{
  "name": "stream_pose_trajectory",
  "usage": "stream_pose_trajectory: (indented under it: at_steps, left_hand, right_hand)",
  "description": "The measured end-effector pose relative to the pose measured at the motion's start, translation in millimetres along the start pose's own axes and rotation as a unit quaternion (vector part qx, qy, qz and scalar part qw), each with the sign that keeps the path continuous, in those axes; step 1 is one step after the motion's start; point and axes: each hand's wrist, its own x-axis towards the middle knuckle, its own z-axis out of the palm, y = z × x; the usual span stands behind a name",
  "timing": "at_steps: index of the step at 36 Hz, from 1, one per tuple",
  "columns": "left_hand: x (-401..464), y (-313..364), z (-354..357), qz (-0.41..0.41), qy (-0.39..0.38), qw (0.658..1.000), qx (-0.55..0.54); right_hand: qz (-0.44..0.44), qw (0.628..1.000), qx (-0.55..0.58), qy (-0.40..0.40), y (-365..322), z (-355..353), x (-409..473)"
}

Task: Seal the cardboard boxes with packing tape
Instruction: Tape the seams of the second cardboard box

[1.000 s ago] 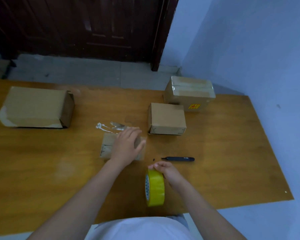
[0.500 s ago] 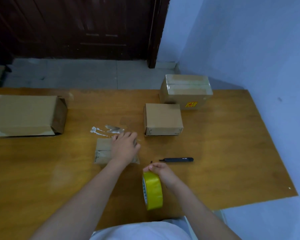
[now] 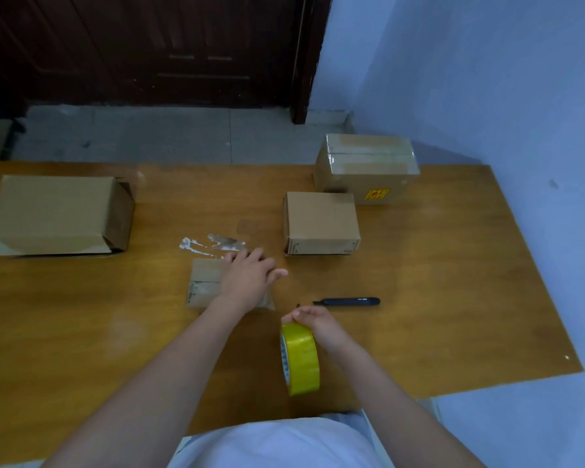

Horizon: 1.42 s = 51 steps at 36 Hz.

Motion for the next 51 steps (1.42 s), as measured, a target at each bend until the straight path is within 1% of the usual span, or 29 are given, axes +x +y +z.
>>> stream_pose_trajectory:
  at_steps: [4, 7, 9, 11, 13, 14, 16, 18, 20, 25, 31, 38, 44, 45, 47, 51]
  left_hand:
    - [-0.3, 1.6, 1.0, -0.002, 0.012, 1.0, -0.014]
    - [-5.7, -7.1, -0.4, 0.03, 0.007, 0.997, -0.064]
    - [-11.1, -16.8, -2.0, 0.058, 0.038, 0.989, -0.133]
    - [-17.2, -23.5, -5.7, 0.062, 0.094, 0.979, -0.172]
    - [-24.6, -27.8, -8.1, 0.082, 0.137, 0.972, -0.17]
    - [-28.5, -29.3, -8.6, 0.111, 0.144, 0.971, -0.157]
    - [-36.2, -32.2, -5.0, 0.178, 0.131, 0.967, -0.124]
    - [-42.0, -33.2, -0.7, 0.21, 0.097, 0.968, -0.092]
    - [-44.5, -34.1, 4.6, 0.206, 0.074, 0.973, -0.07]
    - [-43.8, -31.7, 15.6, 0.205, 0.119, 0.971, -0.04]
    - [-45.8, -29.7, 22.7, 0.197, 0.134, 0.97, -0.043]
    - [-44.3, -29.6, 21.2, 0.197, 0.11, 0.974, -0.034]
    - [-44.3, -30.1, 19.3, 0.197, 0.064, 0.978, -0.008]
    - [-44.6, -30.3, 19.4, 0.199, 0.072, 0.977, -0.013]
    - [-45.3, -29.3, 21.4, 0.199, 0.111, 0.973, -0.024]
    - [-47.8, -20.0, 27.0, 0.167, 0.191, 0.967, -0.039]
  right_hand:
    - [-0.003, 1.0, -0.002, 0.003, -2.9, 0.2, -5.2]
    - [0.001, 1.0, -0.006, 0.004, -3.7, 0.0, -7.3]
    - [0.007, 1.0, -0.01, 0.006, -5.9, -0.2, -9.7]
    - [0.01, 1.0, -0.006, 0.008, -7.1, -0.4, -10.2]
    - [0.013, 1.0, -0.008, 0.009, -9.2, 0.1, -11.9]
    - [0.015, 1.0, -0.011, 0.01, -9.0, 0.3, -12.0]
    - [0.017, 1.0, -0.019, 0.013, -9.6, 1.3, -14.3]
    - [0.018, 1.0, -0.022, 0.013, -9.8, 1.5, -16.5]
    - [0.017, 1.0, -0.018, 0.013, -9.8, 1.7, -18.6]
    - [-0.001, 1.0, 0.016, 0.011, -10.6, 4.0, -24.6]
    - [-0.002, 0.999, 0.046, 0.014, -9.9, 5.1, -27.0]
    - [0.004, 0.999, 0.048, 0.017, -10.6, 4.2, -29.4]
    - [0.009, 0.999, 0.049, 0.016, -10.3, 3.2, -30.2]
    - [0.01, 0.998, 0.052, 0.017, -10.0, 2.8, -29.8]
    - [0.012, 0.998, 0.056, 0.018, -8.7, 2.4, -28.6]
    - [0.016, 0.997, 0.066, 0.021, -6.4, 1.7, -25.4]
